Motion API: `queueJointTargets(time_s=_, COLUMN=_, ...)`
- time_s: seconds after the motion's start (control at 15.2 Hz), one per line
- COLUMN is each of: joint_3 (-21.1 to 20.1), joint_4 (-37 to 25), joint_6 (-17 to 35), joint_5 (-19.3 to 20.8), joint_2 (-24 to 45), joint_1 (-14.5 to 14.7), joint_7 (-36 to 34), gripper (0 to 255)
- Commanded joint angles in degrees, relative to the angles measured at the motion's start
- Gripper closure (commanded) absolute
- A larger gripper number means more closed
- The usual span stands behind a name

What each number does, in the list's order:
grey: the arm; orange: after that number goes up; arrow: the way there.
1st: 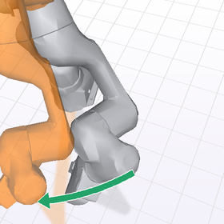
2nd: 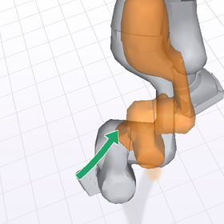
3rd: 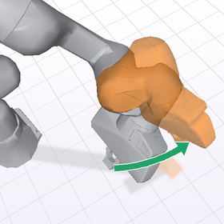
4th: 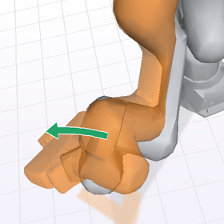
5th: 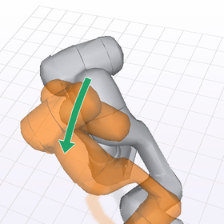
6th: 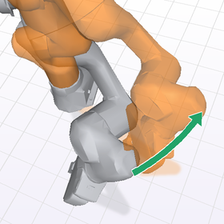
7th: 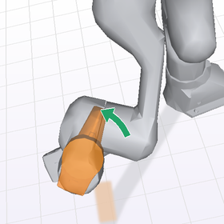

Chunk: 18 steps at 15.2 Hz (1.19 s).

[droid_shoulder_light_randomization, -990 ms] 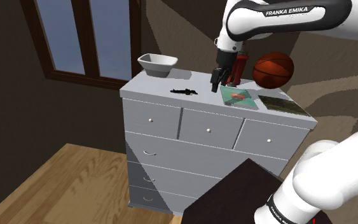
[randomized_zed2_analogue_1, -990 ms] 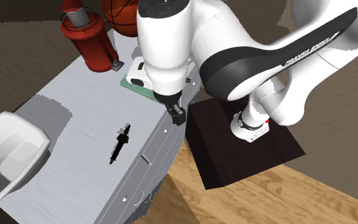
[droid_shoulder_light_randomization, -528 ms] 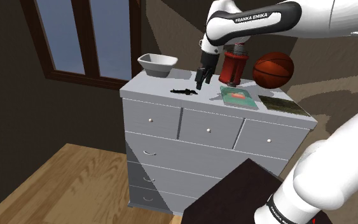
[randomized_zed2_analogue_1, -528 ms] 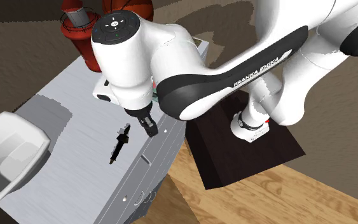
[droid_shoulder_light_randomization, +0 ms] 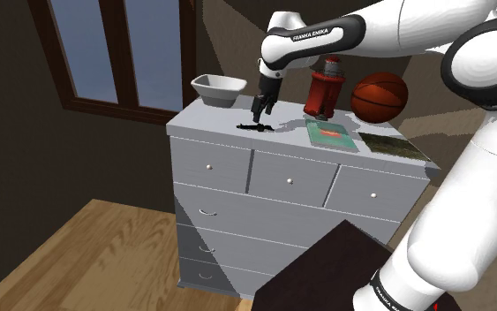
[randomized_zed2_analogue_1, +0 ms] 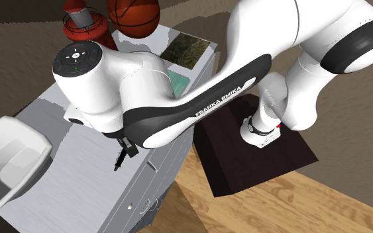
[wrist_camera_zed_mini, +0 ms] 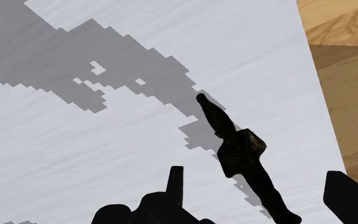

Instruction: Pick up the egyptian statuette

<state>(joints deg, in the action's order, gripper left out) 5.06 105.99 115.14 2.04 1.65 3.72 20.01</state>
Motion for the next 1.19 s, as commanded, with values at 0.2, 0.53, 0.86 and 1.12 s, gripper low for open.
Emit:
queueJointTargets(time_s=0.2, joint_3=0.0, joint_4=2.3, joint_6=3.6, joint_5=-0.1, joint_2=1.1, joint_1=0.0, joint_7=0.0, gripper=0)
queueJointTargets(time_s=0.53, joint_3=0.0, joint_4=3.9, joint_6=5.5, joint_5=-0.1, joint_2=1.4, joint_1=0.0, joint_7=0.0, gripper=255)
queueJointTargets(time_s=0.86, joint_3=0.0, joint_4=3.9, joint_6=5.5, joint_5=-0.1, joint_2=1.5, joint_1=0.0, joint_7=0.0, gripper=255)
queueJointTargets(time_s=1.12, joint_3=0.0, joint_4=3.8, joint_6=5.5, joint_5=-0.1, joint_2=1.5, joint_1=0.0, joint_7=0.0, gripper=255)
